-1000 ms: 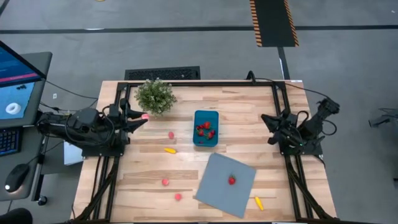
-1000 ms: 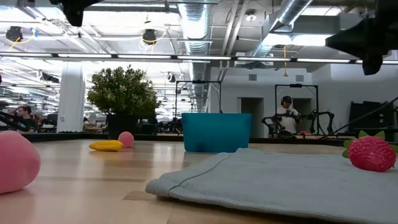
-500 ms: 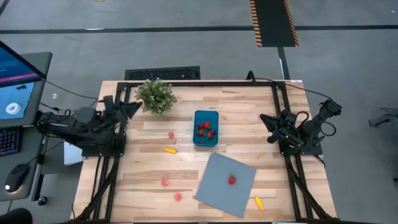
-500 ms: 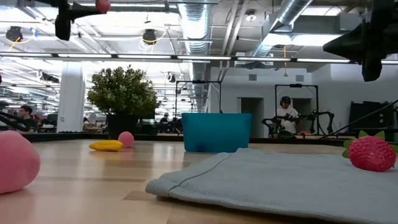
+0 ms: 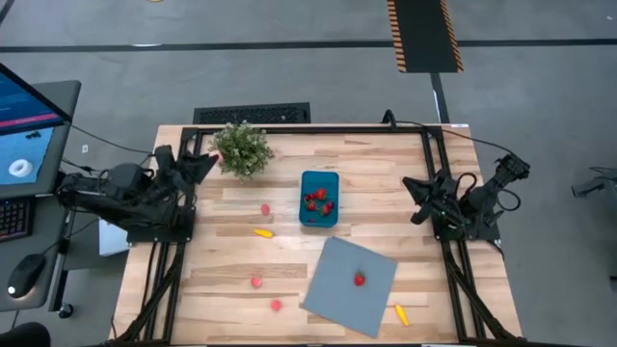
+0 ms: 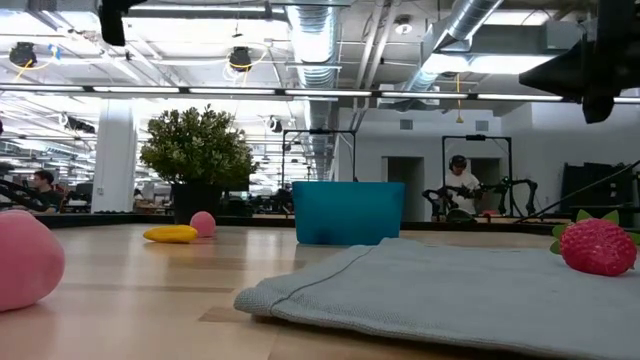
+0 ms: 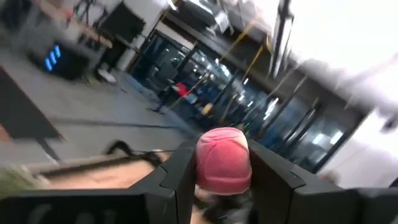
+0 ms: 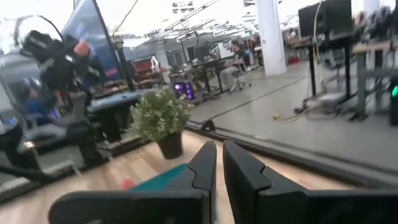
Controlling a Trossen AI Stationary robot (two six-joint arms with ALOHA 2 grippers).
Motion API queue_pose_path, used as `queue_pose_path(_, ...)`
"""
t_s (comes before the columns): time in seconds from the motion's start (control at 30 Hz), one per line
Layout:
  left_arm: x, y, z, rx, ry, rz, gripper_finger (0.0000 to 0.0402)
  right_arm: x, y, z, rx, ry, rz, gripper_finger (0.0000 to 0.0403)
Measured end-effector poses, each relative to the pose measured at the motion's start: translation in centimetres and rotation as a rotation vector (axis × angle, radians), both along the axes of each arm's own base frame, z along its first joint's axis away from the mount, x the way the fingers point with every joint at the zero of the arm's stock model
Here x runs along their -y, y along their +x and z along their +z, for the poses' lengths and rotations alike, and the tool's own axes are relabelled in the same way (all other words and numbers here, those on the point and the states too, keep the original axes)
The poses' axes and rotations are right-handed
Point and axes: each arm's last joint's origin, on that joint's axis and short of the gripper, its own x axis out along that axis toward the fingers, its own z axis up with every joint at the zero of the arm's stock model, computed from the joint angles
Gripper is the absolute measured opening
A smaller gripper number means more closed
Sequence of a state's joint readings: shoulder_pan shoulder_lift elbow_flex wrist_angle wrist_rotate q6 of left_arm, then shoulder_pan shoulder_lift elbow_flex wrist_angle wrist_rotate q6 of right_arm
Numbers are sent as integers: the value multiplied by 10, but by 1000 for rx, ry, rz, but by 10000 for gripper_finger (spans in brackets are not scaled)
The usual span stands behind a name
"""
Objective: Pick and placing Produce into tupperware
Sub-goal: Put the peach into the blue bin
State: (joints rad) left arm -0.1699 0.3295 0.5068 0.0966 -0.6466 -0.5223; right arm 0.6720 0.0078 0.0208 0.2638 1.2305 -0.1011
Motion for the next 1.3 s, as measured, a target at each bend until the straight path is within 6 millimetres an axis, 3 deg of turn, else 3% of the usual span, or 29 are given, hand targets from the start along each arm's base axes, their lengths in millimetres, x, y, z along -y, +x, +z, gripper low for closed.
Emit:
queue_pose_path(0.07,0,1,-3,-70,65,22,113,0,0,1,-21,-33,-14,52)
queue_pose_path(0.23,2,3,-9,-144,113,-45,113,0,0,0,45,70,15,52)
queue_pose_path(0.43,5,11,-23,-303,184,-127,113,-3,7,-10,40,108,229,52)
queue_pose_path(0.57,8,23,-28,-290,286,-176,113,2,12,-15,18,135,269,52)
queue_pose_path(0.7,6,35,-44,-256,298,-190,113,10,16,-13,39,129,280,52)
queue_pose_path(0.9,-4,47,-88,-279,235,-175,113,25,19,-12,60,137,318,52)
queue_pose_path(1.07,-16,51,-101,-198,150,-99,113,36,22,-18,19,205,332,52)
queue_pose_path(1.17,-22,54,-111,-266,111,-67,113,41,23,-23,-26,235,298,52)
queue_pose_path(1.3,-24,64,-117,-353,159,-156,113,44,25,-21,-14,232,299,52)
